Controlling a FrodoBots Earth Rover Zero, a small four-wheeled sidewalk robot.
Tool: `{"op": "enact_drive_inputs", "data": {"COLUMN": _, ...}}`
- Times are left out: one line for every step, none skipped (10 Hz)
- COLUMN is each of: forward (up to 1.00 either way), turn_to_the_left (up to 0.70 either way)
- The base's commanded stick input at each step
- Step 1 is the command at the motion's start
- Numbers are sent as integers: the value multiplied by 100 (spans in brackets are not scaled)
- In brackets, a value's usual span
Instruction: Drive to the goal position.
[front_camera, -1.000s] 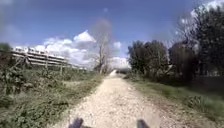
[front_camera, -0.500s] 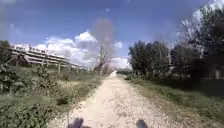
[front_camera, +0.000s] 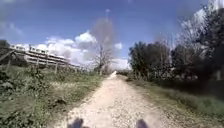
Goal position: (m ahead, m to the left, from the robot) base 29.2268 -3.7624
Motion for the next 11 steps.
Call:
{"op": "enact_drive_inputs", "data": {"forward": 70, "turn_to_the_left": 0}}
{"op": "enact_drive_inputs", "data": {"forward": 70, "turn_to_the_left": 0}}
{"op": "enact_drive_inputs", "data": {"forward": 70, "turn_to_the_left": 0}}
{"op": "enact_drive_inputs", "data": {"forward": 70, "turn_to_the_left": 0}}
{"op": "enact_drive_inputs", "data": {"forward": 70, "turn_to_the_left": 0}}
{"op": "enact_drive_inputs", "data": {"forward": 70, "turn_to_the_left": 0}}
{"op": "enact_drive_inputs", "data": {"forward": 70, "turn_to_the_left": 0}}
{"op": "enact_drive_inputs", "data": {"forward": 70, "turn_to_the_left": 0}}
{"op": "enact_drive_inputs", "data": {"forward": 70, "turn_to_the_left": 0}}
{"op": "enact_drive_inputs", "data": {"forward": 70, "turn_to_the_left": 0}}
{"op": "enact_drive_inputs", "data": {"forward": 70, "turn_to_the_left": 0}}
